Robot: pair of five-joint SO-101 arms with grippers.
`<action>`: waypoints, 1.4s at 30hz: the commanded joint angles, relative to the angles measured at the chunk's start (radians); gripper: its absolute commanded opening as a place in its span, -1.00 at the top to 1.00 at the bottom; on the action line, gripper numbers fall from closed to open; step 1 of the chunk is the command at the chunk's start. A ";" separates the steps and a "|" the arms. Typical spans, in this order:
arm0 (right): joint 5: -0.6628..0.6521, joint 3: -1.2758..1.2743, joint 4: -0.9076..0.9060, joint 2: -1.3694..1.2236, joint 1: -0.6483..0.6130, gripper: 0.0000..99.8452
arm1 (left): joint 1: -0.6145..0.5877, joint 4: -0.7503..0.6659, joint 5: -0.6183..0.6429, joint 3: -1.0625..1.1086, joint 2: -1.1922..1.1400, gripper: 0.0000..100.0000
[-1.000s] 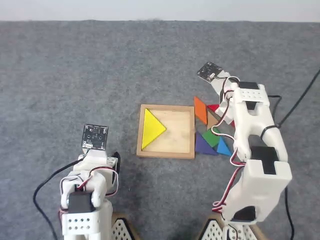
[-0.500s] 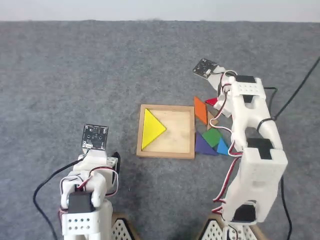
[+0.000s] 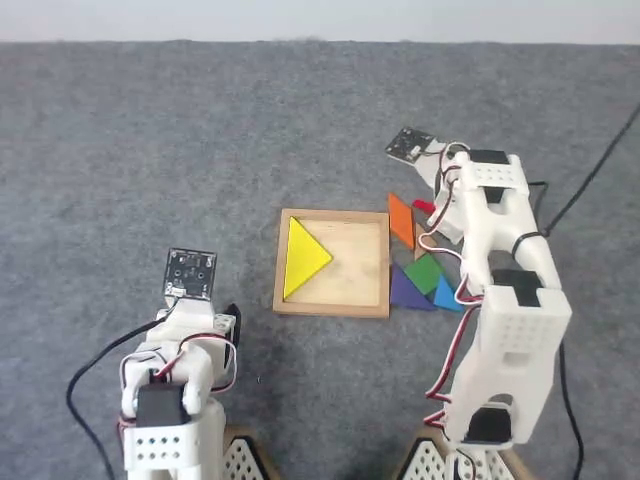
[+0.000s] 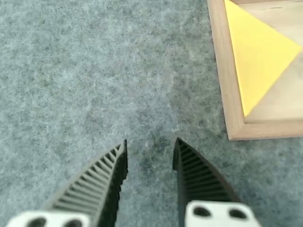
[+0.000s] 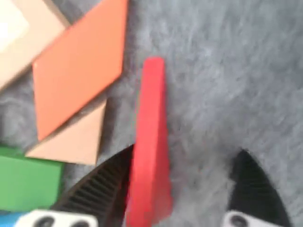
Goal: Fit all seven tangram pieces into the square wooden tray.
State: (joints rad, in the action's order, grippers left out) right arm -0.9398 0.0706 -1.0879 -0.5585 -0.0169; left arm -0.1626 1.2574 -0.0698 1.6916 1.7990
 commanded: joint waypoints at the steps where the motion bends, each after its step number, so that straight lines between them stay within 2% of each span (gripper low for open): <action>1: -0.005 0.017 -0.016 0.012 0.015 0.64 | 0.000 0.009 -0.006 -0.008 0.028 0.69; 4: 0.014 0.017 -0.018 0.013 0.015 0.79 | 0.000 0.009 -0.006 -0.008 0.028 0.69; 8: 0.127 0.026 -0.019 0.054 0.016 0.99 | 0.000 0.009 -0.006 -0.008 0.028 0.69; 11: 0.192 0.028 -0.062 0.128 0.008 0.99 | 0.000 0.009 -0.006 -0.008 0.028 0.69; 16: 0.198 0.028 -0.186 0.280 -0.042 0.99 | 0.000 0.009 -0.006 -0.008 0.028 0.69; 26: 0.190 0.021 -0.381 0.495 -0.315 0.99 | 0.000 0.009 -0.006 -0.008 0.028 0.69; 33: 0.192 0.000 -0.357 0.455 -0.481 0.99 | 0.000 0.009 -0.006 -0.008 0.028 0.69; 42: 0.196 0.006 -0.194 0.269 -0.492 0.99 | 0.000 0.009 -0.006 -0.008 0.028 0.69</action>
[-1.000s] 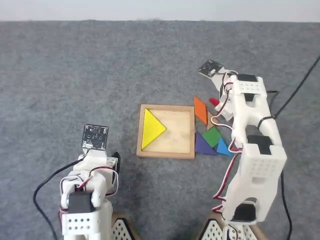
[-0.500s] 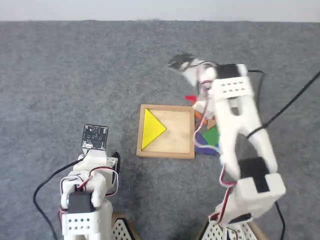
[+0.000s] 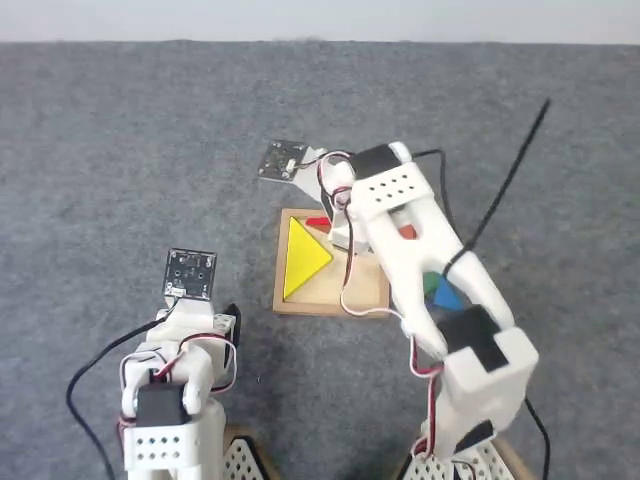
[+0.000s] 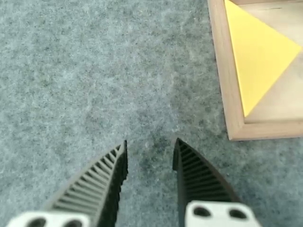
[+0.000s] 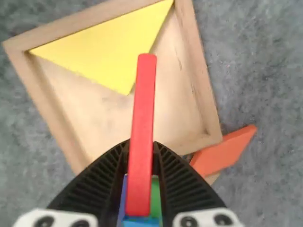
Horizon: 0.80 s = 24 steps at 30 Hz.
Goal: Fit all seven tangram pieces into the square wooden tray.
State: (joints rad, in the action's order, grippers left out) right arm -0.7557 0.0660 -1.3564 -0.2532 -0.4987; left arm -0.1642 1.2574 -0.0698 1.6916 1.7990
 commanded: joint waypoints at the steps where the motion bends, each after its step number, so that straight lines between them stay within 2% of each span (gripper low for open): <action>1: 0.012 0.011 0.093 -0.051 -0.008 0.99 | 0.002 0.009 -0.006 -0.008 0.028 0.69; 13: 0.005 0.011 0.274 -0.094 0.064 0.98 | 0.002 0.009 -0.006 -0.008 0.028 0.69; 17: -0.023 0.006 0.274 -0.096 0.061 0.98 | 0.002 0.009 -0.006 -0.008 0.028 0.69; 20: -0.072 0.005 0.242 -0.096 0.039 0.87 | 0.002 0.009 -0.006 -0.008 0.028 0.69; 24: -0.075 0.003 0.225 -0.105 0.025 0.70 | 0.002 0.009 -0.006 -0.008 0.028 0.69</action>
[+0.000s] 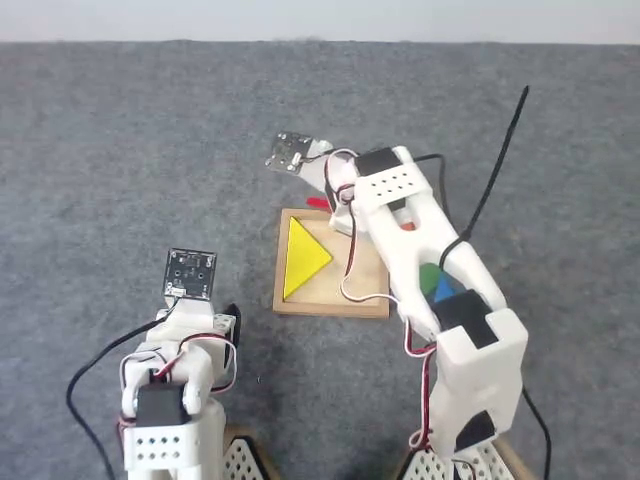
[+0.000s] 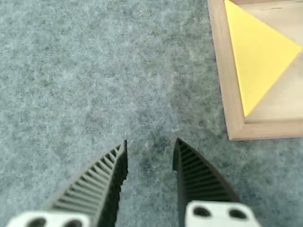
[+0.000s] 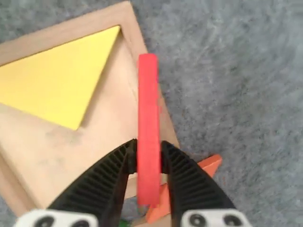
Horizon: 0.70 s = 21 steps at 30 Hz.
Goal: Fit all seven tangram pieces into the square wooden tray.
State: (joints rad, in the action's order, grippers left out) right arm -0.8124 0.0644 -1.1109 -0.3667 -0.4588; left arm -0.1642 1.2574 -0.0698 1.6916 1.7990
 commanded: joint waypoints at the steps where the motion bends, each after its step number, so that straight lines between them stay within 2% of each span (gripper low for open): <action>1: -0.018 0.005 -0.021 0.004 -0.016 0.70 | 0.002 0.009 -0.006 -0.008 0.028 0.69; 9: -0.018 0.009 -0.067 -0.019 -0.019 0.75 | 0.002 0.009 -0.006 -0.008 0.028 0.69; 21: -0.018 0.008 -0.159 0.024 -0.116 0.75 | 0.002 0.009 -0.006 -0.008 0.028 0.69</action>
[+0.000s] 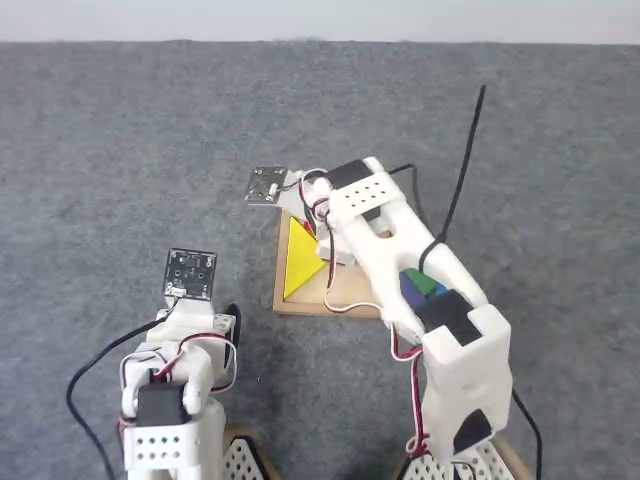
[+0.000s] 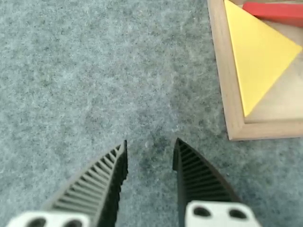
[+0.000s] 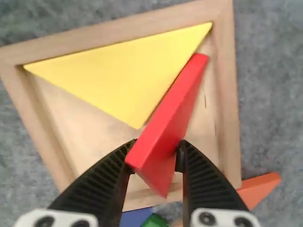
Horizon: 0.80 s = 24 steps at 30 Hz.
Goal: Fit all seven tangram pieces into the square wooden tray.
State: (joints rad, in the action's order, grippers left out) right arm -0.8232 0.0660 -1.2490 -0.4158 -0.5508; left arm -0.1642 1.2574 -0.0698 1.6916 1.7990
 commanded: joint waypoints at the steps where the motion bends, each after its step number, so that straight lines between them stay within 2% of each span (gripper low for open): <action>1: -0.008 0.009 -0.031 0.073 -0.027 0.75 | 0.002 0.009 -0.006 -0.008 0.028 0.69; 20: 0.000 0.006 -0.171 0.143 -0.027 0.75 | 0.002 0.009 -0.006 -0.008 0.028 0.69; 24: 0.172 -0.018 -0.142 0.165 -0.027 0.90 | 0.002 0.009 -0.006 -0.008 0.028 0.69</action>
State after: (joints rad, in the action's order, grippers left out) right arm -0.7879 0.0660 -1.4116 -0.3575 -0.5738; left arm -0.1642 1.2574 -0.0698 1.6916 1.7990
